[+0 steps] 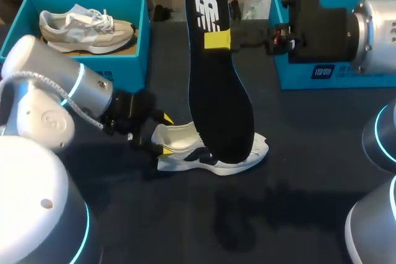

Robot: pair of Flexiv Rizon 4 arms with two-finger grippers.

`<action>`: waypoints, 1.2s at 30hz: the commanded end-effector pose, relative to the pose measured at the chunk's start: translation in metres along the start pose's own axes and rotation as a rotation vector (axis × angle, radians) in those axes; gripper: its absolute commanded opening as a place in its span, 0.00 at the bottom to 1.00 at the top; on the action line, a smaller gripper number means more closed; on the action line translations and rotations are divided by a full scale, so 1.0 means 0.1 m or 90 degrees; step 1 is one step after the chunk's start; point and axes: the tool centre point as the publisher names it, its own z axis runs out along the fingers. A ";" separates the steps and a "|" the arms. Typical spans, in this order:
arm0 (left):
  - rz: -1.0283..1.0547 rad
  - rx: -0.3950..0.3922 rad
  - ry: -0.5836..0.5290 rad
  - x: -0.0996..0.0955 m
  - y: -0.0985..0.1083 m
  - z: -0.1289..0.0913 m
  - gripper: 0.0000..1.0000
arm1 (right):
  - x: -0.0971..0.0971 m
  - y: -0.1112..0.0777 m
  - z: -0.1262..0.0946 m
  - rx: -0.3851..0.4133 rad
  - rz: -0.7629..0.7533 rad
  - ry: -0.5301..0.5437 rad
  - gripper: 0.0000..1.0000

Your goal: Take the shoe out of the shoebox, open the shoe tongue, remove and reinsert the insole, then place the shoe into the shoebox

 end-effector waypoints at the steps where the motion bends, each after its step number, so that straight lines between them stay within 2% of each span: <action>1: 0.001 -0.098 0.020 -0.04 -0.08 -0.05 1.00 | 0.00 0.00 0.04 0.000 0.001 -0.003 0.00; 11: 0.007 -0.222 0.025 0.02 -0.12 -0.09 1.00 | 0.00 0.00 0.04 0.000 0.001 -0.003 0.00; 22: -0.002 -0.315 0.012 -0.01 -0.18 -0.17 1.00 | 0.00 0.00 0.04 0.000 0.001 -0.003 0.00; 28: -0.014 -0.387 0.013 -0.01 -0.19 -0.21 1.00 | 0.00 0.00 0.04 0.000 0.001 -0.003 0.00; 32: 0.008 -0.408 -0.006 -0.02 -0.20 -0.25 1.00 | 0.00 0.00 0.04 0.000 0.001 -0.003 0.00; 36: 0.017 -0.399 -0.007 -0.03 -0.22 -0.27 1.00 | 0.00 0.00 0.04 0.000 0.001 -0.003 0.00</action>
